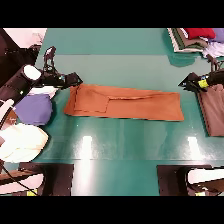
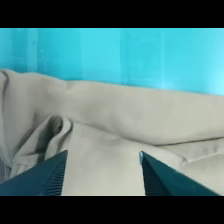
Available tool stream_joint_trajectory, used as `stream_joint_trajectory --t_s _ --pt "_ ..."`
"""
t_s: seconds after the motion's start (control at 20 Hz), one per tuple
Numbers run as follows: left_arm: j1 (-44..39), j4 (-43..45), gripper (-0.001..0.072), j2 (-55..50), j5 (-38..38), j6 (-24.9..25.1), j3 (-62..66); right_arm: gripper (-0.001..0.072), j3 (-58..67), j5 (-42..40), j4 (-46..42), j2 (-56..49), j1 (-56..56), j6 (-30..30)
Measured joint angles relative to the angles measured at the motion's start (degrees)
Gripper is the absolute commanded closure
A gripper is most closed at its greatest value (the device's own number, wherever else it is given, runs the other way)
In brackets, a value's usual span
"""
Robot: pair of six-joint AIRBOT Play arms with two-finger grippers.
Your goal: Fold the shirts.
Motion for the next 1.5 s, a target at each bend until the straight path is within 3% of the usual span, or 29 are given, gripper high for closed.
stream_joint_trajectory --t_s 0.05,0.1,0.15,0.25,0.45,0.5,0.8,1.0,1.1,1.5 --pt "0.00 0.00 0.0243 0.00 -0.87 -0.24 0.63 0.0261 0.17 1.51 0.74 -0.24 -1.09 -1.31" --pt "0.02 -0.02 0.0514 0.00 -1.88 -0.44 1.18 0.0261 -0.24 2.97 1.31 -0.28 -2.29 -2.58" --pt "0.02 -0.04 0.0677 0.00 -3.13 -0.59 1.64 0.0258 -1.33 4.28 1.77 -0.20 -3.76 -4.04" --pt "0.00 -0.09 0.0673 0.00 -5.11 -0.59 2.19 0.0072 -4.52 6.60 2.34 0.22 -6.80 -6.69" --pt "-0.44 -0.31 0.0674 -0.11 -7.10 -0.57 2.64 0.0101 -12.22 7.26 4.07 0.52 -11.41 -11.91" --pt "-0.63 -0.39 0.0682 -0.22 -7.32 -0.57 2.67 0.0142 -13.81 6.67 4.61 0.52 -11.87 -12.96" --pt "-1.53 -0.83 0.0682 -0.50 -8.20 -0.59 2.69 0.0153 -17.73 6.08 8.59 -2.36 -8.63 -16.74" --pt "-1.64 -1.66 0.0683 -0.52 -8.70 -1.16 2.69 0.0643 -18.36 5.11 8.09 -3.80 -5.16 -17.42" --pt "-1.68 -3.06 0.0683 -0.55 -8.13 -1.70 2.71 0.0696 -18.43 4.81 7.69 -3.72 -4.39 -17.55" --pt "-8.28 -6.45 0.0683 -7.32 -7.61 -0.33 7.80 0.0696 -18.45 6.01 9.03 8.07 -2.89 -13.70"
